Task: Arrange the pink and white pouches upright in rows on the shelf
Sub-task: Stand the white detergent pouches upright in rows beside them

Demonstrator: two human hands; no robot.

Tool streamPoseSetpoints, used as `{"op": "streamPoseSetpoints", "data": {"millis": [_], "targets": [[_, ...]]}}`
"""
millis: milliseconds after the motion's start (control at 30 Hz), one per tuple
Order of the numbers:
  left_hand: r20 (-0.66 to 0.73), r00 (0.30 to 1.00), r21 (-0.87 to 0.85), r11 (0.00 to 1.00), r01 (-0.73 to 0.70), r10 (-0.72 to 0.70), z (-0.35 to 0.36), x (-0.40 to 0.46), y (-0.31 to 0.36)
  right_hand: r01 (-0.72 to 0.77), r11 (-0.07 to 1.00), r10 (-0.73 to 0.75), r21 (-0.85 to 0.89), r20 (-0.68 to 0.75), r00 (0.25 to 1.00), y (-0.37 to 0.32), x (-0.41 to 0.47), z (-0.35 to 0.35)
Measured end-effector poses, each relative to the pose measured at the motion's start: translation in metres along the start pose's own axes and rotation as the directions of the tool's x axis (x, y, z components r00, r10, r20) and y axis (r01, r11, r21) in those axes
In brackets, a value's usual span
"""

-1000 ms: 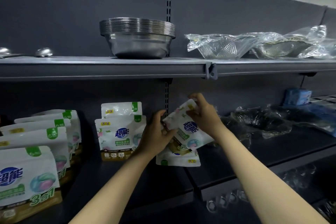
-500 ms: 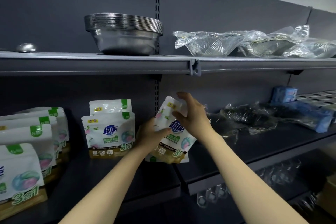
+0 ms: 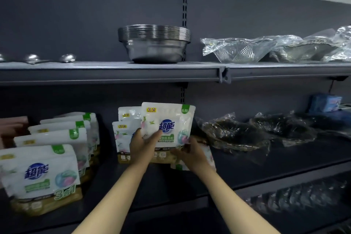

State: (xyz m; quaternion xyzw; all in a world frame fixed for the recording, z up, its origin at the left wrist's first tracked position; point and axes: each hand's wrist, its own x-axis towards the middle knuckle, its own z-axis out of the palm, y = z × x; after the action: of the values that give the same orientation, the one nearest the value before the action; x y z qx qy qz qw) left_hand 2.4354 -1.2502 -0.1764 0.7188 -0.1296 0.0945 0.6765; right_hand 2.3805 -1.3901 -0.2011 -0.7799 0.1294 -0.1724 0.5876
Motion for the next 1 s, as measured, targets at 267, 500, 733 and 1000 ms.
{"op": "streamPoseSetpoints", "data": {"millis": [267, 500, 733, 1000], "targets": [[-0.086, 0.996, 0.122, 0.992, 0.025, -0.014, -0.051, 0.0, -0.05, 0.092, 0.927, -0.098, -0.364, 0.0, 0.995, 0.01, -0.008, 0.064], [-0.004, 0.985, -0.057, 0.983, 0.174, -0.174, -0.073, -0.014, -0.071, 0.072, 0.977, -0.064, -0.199, 0.044, 0.997, 0.026, -0.013, 0.089], [0.098, 0.967, -0.162, 0.955, 0.249, -0.235, -0.08, -0.006, -0.074, -0.048, 0.997, 0.054, -0.059, 0.105, 0.993, 0.022, -0.004, 0.091], [0.151, 0.966, -0.171, 0.956, 0.237, -0.212, -0.077, 0.007, -0.079, -0.05, 0.999, 0.051, -0.013, 0.108, 0.993, 0.027, 0.014, 0.094]]}}
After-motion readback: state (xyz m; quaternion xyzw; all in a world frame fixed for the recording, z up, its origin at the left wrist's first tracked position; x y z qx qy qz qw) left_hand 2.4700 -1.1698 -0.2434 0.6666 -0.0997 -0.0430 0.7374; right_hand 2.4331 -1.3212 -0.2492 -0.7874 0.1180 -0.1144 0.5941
